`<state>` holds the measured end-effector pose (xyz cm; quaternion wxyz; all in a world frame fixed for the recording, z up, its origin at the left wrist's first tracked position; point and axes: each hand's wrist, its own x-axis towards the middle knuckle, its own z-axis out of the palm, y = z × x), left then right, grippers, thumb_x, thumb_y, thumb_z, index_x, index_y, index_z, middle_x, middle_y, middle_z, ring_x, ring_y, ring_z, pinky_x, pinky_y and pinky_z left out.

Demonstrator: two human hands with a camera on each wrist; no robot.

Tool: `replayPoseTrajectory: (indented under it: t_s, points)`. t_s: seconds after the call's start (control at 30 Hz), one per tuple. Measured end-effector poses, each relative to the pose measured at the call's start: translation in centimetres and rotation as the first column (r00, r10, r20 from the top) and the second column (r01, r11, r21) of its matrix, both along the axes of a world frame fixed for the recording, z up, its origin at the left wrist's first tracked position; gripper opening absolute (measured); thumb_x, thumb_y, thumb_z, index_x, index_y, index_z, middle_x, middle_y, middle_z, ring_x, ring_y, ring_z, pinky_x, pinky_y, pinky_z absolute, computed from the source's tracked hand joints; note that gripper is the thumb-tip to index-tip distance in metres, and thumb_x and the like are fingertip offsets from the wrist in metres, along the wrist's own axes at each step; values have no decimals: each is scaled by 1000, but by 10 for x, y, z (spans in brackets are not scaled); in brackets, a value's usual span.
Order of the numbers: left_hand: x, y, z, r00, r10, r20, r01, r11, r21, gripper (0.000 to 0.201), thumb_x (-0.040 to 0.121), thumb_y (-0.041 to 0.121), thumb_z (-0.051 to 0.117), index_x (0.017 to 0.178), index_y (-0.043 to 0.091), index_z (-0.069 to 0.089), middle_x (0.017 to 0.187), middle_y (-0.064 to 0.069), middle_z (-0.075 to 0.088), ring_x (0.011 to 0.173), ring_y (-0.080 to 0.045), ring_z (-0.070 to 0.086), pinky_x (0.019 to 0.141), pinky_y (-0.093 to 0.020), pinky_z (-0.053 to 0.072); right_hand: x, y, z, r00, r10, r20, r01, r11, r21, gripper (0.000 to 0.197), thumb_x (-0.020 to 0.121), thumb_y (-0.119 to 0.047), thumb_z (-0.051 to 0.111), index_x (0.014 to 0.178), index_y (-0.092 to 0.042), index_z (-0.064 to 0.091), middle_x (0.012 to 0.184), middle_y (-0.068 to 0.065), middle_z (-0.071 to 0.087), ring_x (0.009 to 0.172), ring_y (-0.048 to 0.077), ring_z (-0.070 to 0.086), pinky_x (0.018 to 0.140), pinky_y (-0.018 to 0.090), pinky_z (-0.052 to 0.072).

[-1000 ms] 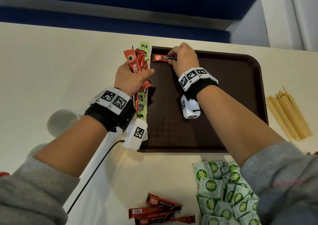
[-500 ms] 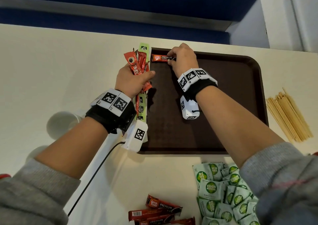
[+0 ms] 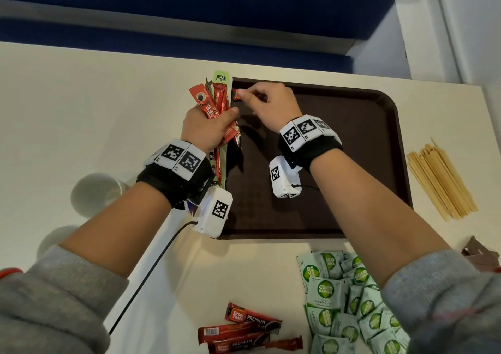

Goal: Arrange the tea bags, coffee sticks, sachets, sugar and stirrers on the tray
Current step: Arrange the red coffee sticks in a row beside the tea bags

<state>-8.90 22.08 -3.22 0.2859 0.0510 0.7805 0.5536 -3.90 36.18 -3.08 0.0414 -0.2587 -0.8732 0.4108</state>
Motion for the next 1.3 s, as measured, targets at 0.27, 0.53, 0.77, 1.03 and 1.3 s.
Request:
replayPoseTrajectory:
  t_s: [0.27, 0.53, 0.77, 1.03, 1.3]
  points:
    - [4, -2, 3, 998, 40, 46, -43, 997, 59, 18, 91, 35, 61, 86, 18, 66, 69, 0, 64, 48, -9, 56, 50, -24, 46, 13, -14, 10, 970, 242, 18, -223, 920, -324, 29, 91, -29, 60, 112, -10, 66, 97, 0, 67, 81, 4, 65, 79, 20, 55]
    - [8, -2, 8, 997, 13, 72, -21, 994, 103, 24, 93, 36, 58, 99, 14, 66, 76, -1, 65, 57, -9, 60, 47, -19, 49, 15, -12, 6, 983, 182, -29, -178, 902, -392, 12, 84, -11, 68, 92, -15, 60, 85, -7, 60, 74, -2, 58, 67, 10, 46]
    - [8, -5, 10, 1000, 12, 21, -14, 995, 96, 25, 91, 38, 61, 100, 15, 65, 89, -7, 73, 73, -19, 71, 51, -21, 52, 15, -9, 6, 994, 94, -58, -107, 949, -295, 24, 87, -10, 62, 81, -25, 45, 88, 5, 68, 83, 21, 66, 80, 34, 52]
    - [4, -9, 10, 998, 40, -41, -36, 995, 92, 26, 82, 24, 72, 102, 8, 69, 90, -8, 73, 78, -26, 71, 75, -43, 59, 21, -5, 12, 980, 200, -22, -200, 953, -229, 23, 77, -14, 75, 90, -17, 56, 82, -10, 61, 83, 7, 60, 79, 17, 47]
    - [2, -12, 4, 997, 29, -65, -26, 999, 45, 35, 69, 36, 74, 99, 18, 67, 90, -3, 73, 81, -26, 71, 82, -51, 56, 21, -1, 13, 978, 207, 23, -195, 949, -249, 14, 92, -12, 57, 104, -14, 64, 89, -5, 64, 83, 5, 59, 71, 7, 45]
